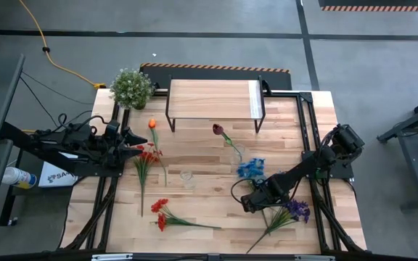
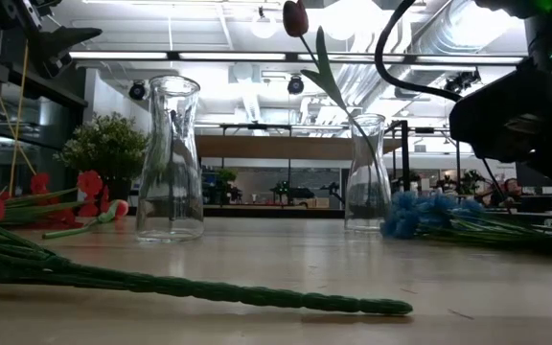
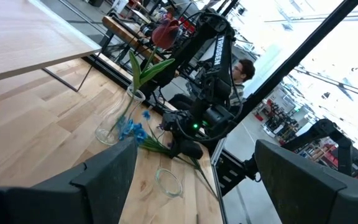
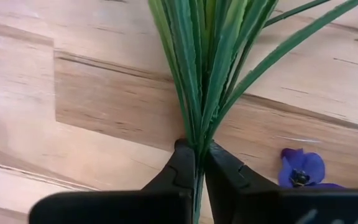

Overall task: Pick and place flowers into a vace then onto a shelf
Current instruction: Put the blue flower into the right transparent vase

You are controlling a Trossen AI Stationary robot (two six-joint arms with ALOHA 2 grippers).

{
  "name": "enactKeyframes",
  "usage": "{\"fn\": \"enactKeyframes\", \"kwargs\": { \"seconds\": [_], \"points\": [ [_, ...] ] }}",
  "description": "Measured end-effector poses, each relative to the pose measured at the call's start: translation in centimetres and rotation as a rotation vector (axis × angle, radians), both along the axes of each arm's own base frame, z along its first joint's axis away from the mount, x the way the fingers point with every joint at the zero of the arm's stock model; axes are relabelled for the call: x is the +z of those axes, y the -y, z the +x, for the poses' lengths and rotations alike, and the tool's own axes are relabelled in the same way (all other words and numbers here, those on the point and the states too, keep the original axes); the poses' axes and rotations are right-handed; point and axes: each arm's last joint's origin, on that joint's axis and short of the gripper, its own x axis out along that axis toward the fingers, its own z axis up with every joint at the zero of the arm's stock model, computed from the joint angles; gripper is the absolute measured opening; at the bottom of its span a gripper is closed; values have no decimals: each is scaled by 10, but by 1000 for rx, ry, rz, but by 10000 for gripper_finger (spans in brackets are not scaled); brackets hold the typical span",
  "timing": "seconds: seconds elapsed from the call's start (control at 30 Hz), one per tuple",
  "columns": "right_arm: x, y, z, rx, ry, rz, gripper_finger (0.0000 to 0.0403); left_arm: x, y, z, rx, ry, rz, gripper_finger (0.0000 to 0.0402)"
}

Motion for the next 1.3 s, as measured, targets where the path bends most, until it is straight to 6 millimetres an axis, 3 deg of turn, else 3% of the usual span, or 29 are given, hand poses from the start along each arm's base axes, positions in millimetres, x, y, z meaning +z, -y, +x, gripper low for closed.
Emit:
{"fn": "enactKeyframes", "kwargs": {
  "seconds": [0.47,1.03,1.3],
  "points": [
    [2,-1,2,-17,30,12,9,0,0,0,-1,-1,0,358],
    [26,5,-15,-37,-9,-21,8,-5,0,0,-2,-51,9,358],
    [26,8,-18,-47,-16,-72,7,-5,0,0,-1,-51,7,358]
  ]
}}
